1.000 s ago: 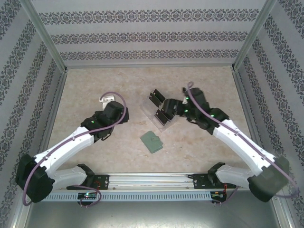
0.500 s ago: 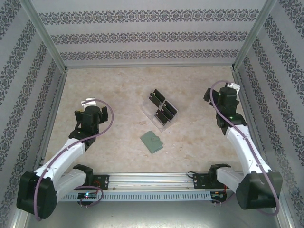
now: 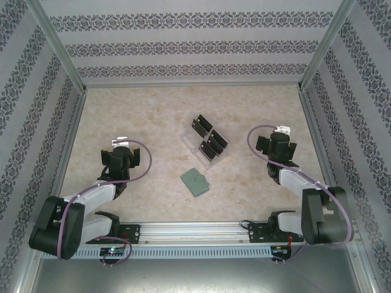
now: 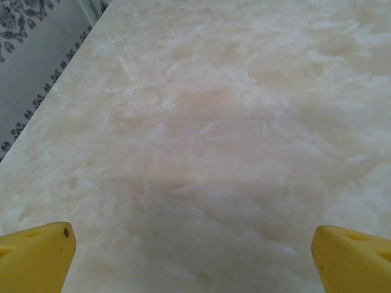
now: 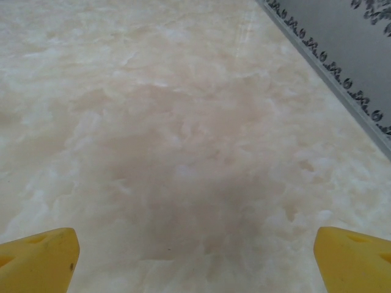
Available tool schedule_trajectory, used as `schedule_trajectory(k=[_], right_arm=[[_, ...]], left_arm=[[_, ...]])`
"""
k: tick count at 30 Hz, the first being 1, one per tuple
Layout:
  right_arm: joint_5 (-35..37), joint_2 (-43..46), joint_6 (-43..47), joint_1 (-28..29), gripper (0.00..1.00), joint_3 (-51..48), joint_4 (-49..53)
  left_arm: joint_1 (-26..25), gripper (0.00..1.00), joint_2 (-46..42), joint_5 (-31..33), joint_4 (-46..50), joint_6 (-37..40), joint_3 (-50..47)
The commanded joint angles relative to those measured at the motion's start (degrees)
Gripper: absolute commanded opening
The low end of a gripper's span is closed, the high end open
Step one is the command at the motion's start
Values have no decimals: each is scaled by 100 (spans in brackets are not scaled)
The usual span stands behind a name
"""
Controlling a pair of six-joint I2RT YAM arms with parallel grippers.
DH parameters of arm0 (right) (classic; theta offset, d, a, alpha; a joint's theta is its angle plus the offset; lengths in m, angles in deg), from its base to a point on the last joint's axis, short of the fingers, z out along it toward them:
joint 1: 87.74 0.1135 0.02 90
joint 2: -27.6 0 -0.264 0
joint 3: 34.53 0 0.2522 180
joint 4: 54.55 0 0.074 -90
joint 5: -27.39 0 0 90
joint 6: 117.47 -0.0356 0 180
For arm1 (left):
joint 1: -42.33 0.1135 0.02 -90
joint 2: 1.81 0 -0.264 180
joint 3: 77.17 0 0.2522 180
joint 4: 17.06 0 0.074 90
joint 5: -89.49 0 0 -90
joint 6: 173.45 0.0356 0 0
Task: Put the credit cards into the card holder
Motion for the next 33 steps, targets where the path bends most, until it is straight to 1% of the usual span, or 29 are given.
schedule_trajectory(k=[1,2,5,6,8,11,12,14,15,16,17,18,19,21,23,24,25,26,28,30,33], right_arm=[[-249,-84,192,-32,98,-106,-1163],[-309,-162,233,-33,98,-204,-1533],[-596,-284,424,-37,98,-239,-1887],[-661,-395,490,-50,98,-299,-2157],[-660,-876,504,-55,98,-676,-3226],[-803,-1504,618,-13,98,-756,-4166],[-826,-1477,645,-5,98,-642,-3907],[-942,-1297,579,-83,98,-275,-2985],[-1011,-1340,564,-111,98,-302,-3113],[-976,-1398,560,-96,98,-338,-3281],[-967,-1406,564,-94,98,-342,-3309],[-971,-1383,584,-87,98,-332,-3239],[-926,-1349,603,-61,98,-322,-3157],[-928,-1332,612,-54,98,-357,-3206],[-926,-1337,619,-51,98,-345,-3216],[-913,-1342,633,-43,98,-344,-3207],[-913,-1341,624,-45,98,-340,-3204],[-912,-1336,628,-41,98,-340,-3204],[-917,-1343,620,-39,98,-341,-3206],[-927,-1346,648,-29,98,-331,-3190],[-1082,-1376,659,-46,98,-267,-3109]], left_arm=[[79,100,430,-201,-1704,488,-18],[109,100,593,-292,-1923,540,-5],[178,100,1042,-494,-2349,624,140],[209,100,1161,-562,-2456,605,173],[314,100,1485,-769,-2697,632,229],[444,100,1847,-924,-3051,611,263],[510,100,1854,-967,-2952,523,299],[814,100,1941,-1513,-2837,277,327],[881,100,2202,-1635,-3078,249,310],[883,100,2411,-1554,-3511,297,334],[986,100,2131,-1671,-2483,77,536],[1096,100,2110,-1879,-2437,24,579],[1122,100,2329,-1894,-3130,102,442],[1122,100,2114,-1921,-2432,14,565],[1131,100,2290,-1917,-2974,72,468],[1132,100,2214,-1919,-2692,27,526],[1131,100,2188,-1919,-2615,18,550],[1131,100,2254,-1918,-2845,54,508],[1131,100,2212,-1920,-2666,19,545],[1131,100,2256,-1919,-2824,45,514],[1132,100,2253,-1925,-2791,43,520]])
